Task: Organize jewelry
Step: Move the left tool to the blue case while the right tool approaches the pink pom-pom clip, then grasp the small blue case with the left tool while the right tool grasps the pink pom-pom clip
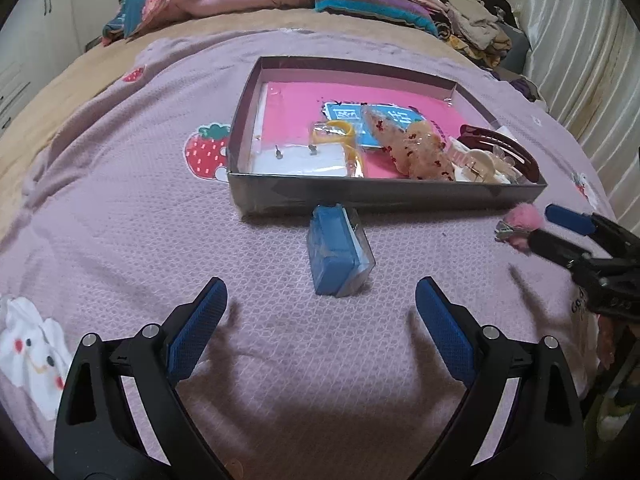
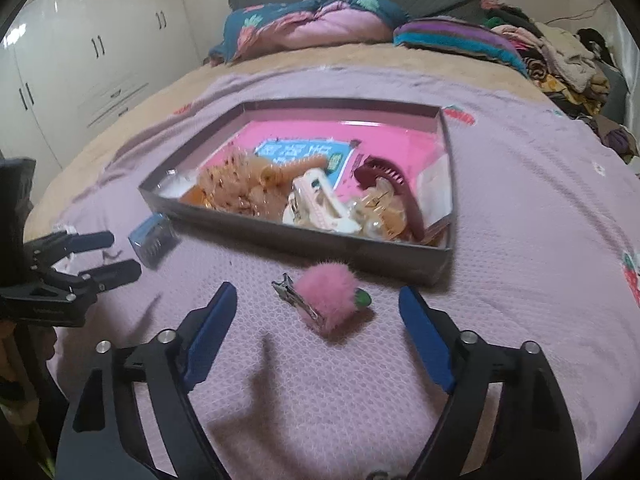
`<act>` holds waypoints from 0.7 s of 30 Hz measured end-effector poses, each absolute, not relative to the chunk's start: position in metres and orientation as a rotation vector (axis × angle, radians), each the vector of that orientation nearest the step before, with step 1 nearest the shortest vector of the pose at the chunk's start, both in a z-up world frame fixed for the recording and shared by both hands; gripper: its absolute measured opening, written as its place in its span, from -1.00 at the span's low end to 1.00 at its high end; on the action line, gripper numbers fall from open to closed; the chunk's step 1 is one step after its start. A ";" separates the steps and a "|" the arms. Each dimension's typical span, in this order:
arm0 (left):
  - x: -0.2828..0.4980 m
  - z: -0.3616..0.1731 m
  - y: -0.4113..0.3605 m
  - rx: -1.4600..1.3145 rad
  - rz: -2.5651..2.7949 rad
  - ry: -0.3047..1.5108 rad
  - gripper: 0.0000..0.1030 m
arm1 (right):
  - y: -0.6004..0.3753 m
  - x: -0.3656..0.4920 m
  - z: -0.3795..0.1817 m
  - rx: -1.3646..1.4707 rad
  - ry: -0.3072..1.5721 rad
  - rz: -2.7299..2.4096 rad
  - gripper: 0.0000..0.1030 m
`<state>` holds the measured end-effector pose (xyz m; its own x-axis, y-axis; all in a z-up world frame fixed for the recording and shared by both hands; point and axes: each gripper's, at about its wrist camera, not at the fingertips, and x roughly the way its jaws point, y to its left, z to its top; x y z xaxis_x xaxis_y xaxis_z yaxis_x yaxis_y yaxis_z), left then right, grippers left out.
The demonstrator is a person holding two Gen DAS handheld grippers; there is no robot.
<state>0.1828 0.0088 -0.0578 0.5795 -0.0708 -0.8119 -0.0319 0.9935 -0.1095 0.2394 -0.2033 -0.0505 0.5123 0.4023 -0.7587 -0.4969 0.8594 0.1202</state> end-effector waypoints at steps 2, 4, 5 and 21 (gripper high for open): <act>0.186 -0.060 0.009 -0.130 -0.025 0.956 0.71 | -0.199 0.246 -0.058 -0.126 0.896 0.547 0.44; 0.191 -0.063 0.009 -0.139 -0.020 0.962 0.69 | -0.195 0.250 -0.063 -0.134 0.905 0.548 0.40; 0.193 -0.064 0.009 -0.142 -0.016 0.963 0.59 | -0.194 0.251 -0.064 -0.137 0.906 0.548 0.38; 0.197 -0.061 0.006 -0.113 -0.030 0.961 -0.66 | -0.191 0.228 -0.052 -0.117 0.891 0.629 -0.05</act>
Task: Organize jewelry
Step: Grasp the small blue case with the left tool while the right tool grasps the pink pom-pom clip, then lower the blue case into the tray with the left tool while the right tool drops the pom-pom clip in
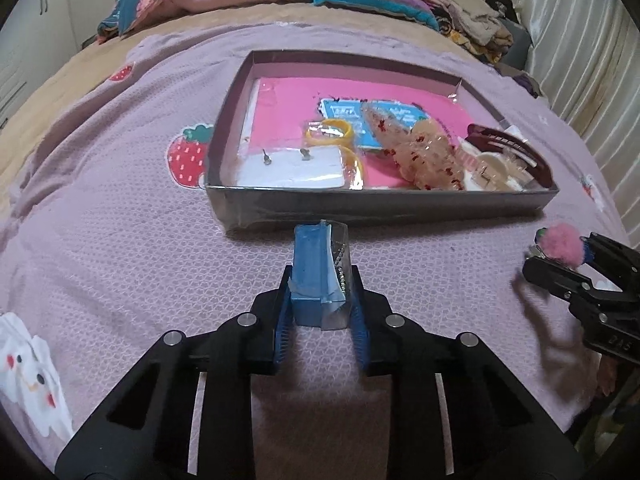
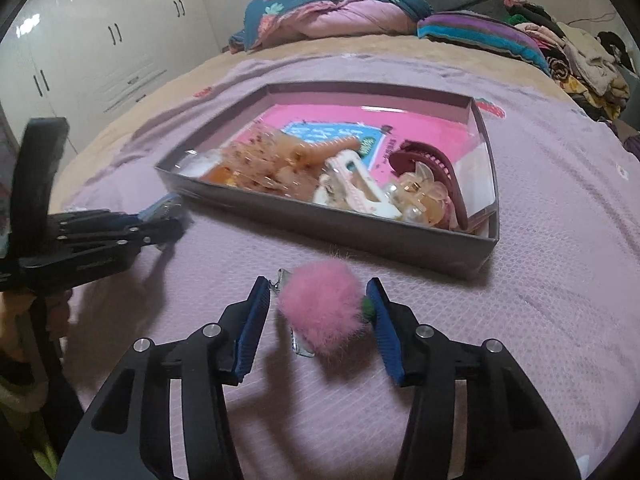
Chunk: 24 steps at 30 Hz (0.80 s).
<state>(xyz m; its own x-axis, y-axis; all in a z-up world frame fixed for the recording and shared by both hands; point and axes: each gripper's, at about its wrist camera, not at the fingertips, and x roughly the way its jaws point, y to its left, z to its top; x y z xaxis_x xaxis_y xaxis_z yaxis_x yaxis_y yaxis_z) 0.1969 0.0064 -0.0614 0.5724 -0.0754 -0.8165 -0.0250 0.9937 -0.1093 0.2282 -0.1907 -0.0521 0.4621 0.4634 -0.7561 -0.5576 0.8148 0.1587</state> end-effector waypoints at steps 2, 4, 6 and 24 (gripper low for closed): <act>0.191 -0.054 0.009 -0.125 -0.041 0.945 -0.67 | -0.193 0.223 -0.042 -0.096 0.872 0.645 -0.05; 0.187 -0.046 0.010 -0.137 -0.056 0.928 -0.67 | -0.196 0.219 -0.031 -0.085 0.846 0.647 -0.05; 0.181 -0.036 0.009 -0.132 -0.065 0.904 -0.67 | -0.198 0.218 -0.021 -0.074 0.825 0.653 -0.05; 0.200 0.023 0.016 -0.160 -0.089 0.786 -0.67 | -0.184 0.234 0.040 -0.081 0.681 0.653 -0.05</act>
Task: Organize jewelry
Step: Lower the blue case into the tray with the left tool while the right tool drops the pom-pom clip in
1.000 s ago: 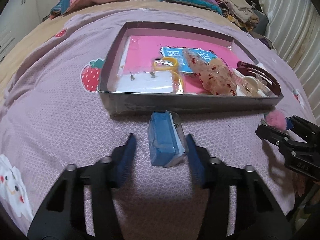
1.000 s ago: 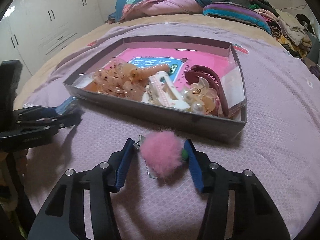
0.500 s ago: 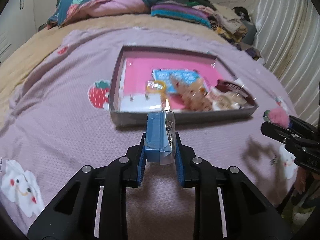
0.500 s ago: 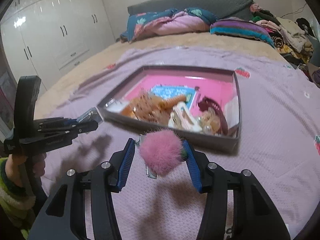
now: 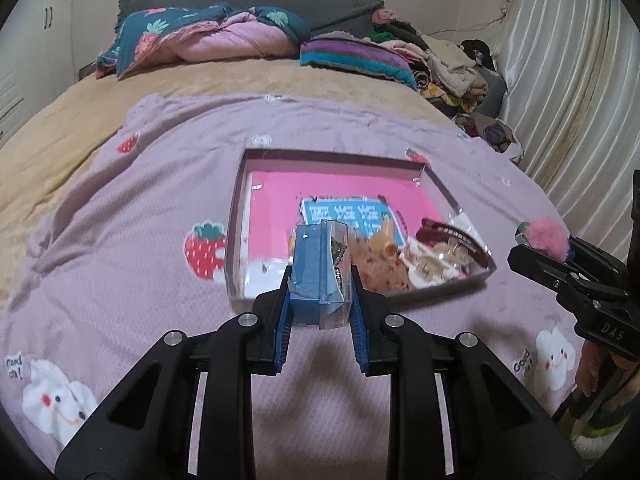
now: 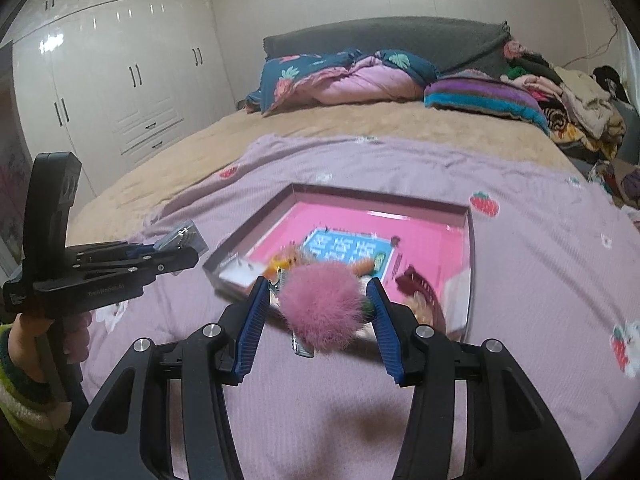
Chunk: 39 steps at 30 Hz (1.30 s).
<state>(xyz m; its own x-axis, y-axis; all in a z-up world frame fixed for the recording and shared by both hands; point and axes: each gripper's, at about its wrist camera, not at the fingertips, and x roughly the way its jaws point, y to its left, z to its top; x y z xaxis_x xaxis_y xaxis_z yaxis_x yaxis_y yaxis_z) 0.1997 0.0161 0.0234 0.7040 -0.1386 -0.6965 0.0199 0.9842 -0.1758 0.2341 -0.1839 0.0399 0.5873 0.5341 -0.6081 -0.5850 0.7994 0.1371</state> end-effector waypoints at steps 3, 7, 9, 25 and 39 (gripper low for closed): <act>0.207 0.030 0.015 -0.152 -0.094 0.774 -0.67 | -0.181 0.240 0.048 -0.086 0.663 0.649 -0.05; 0.219 0.036 0.012 -0.147 -0.102 0.765 -0.67 | -0.180 0.253 0.060 -0.086 0.635 0.637 -0.05; 0.225 0.037 0.009 -0.149 -0.108 0.766 -0.67 | -0.180 0.257 0.063 -0.100 0.621 0.612 -0.05; 0.252 0.064 -0.011 -0.125 -0.158 0.720 -0.67 | -0.206 0.283 0.082 -0.058 0.584 0.534 -0.05; 0.285 0.039 -0.014 -0.131 -0.145 0.765 -0.67 | -0.201 0.296 0.065 -0.036 0.611 0.536 -0.05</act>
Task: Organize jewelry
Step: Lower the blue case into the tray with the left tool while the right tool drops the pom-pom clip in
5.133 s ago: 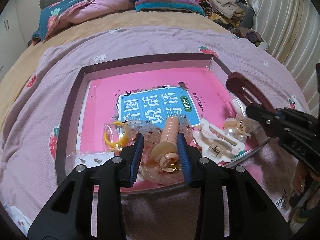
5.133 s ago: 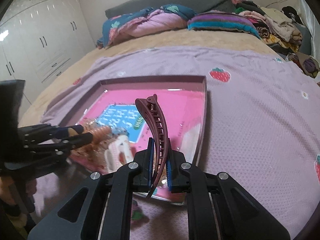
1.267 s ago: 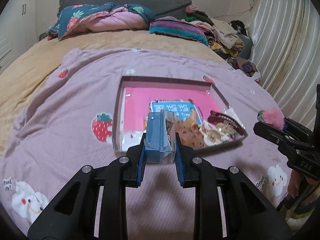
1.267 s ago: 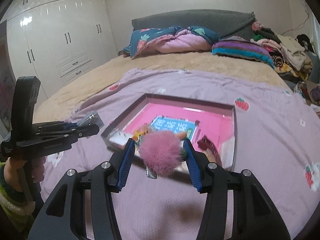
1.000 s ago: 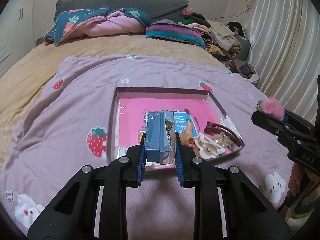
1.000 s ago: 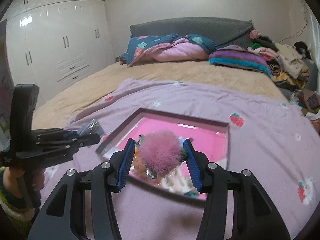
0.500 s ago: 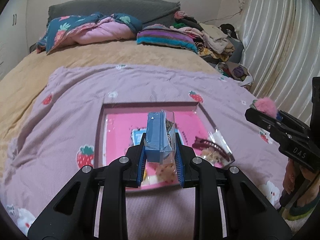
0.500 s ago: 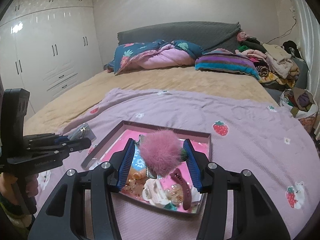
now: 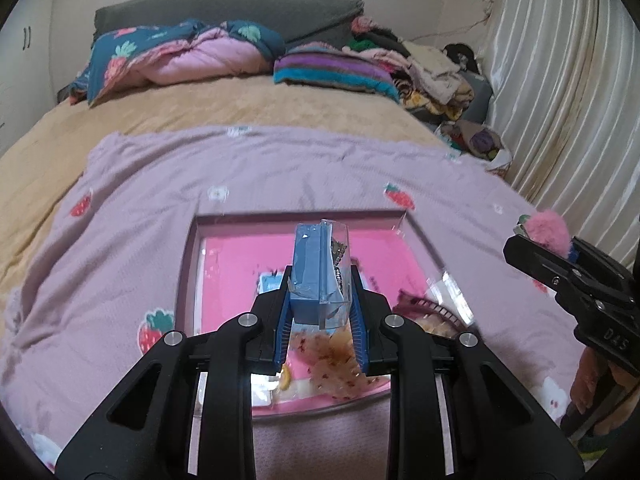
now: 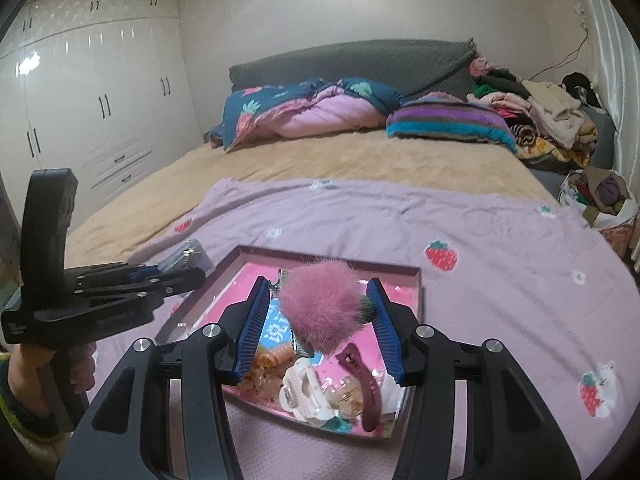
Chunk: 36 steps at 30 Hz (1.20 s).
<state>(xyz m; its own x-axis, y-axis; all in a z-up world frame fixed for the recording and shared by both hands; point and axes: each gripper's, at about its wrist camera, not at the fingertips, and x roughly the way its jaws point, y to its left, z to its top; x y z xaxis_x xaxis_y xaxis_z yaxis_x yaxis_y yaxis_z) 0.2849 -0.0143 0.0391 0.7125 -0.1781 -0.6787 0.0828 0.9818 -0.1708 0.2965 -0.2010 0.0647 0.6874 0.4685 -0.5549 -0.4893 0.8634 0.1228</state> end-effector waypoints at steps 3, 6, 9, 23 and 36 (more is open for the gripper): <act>0.288 0.024 -0.013 -0.121 -0.132 0.802 -0.66 | -0.190 0.299 0.050 -0.065 0.637 0.544 -0.05; 0.291 0.008 -0.007 -0.127 -0.120 0.837 -0.66 | -0.180 0.302 0.034 -0.083 0.674 0.549 -0.05; 0.294 -0.008 0.000 -0.134 -0.108 0.869 -0.66 | -0.175 0.306 0.017 -0.080 0.717 0.557 -0.05; 0.296 -0.046 0.014 -0.167 -0.087 0.947 -0.66 | -0.154 0.311 -0.046 -0.148 0.861 0.546 -0.01; 0.291 -0.046 0.014 -0.173 -0.087 0.947 -0.66 | -0.164 0.292 -0.040 -0.158 0.832 0.534 0.32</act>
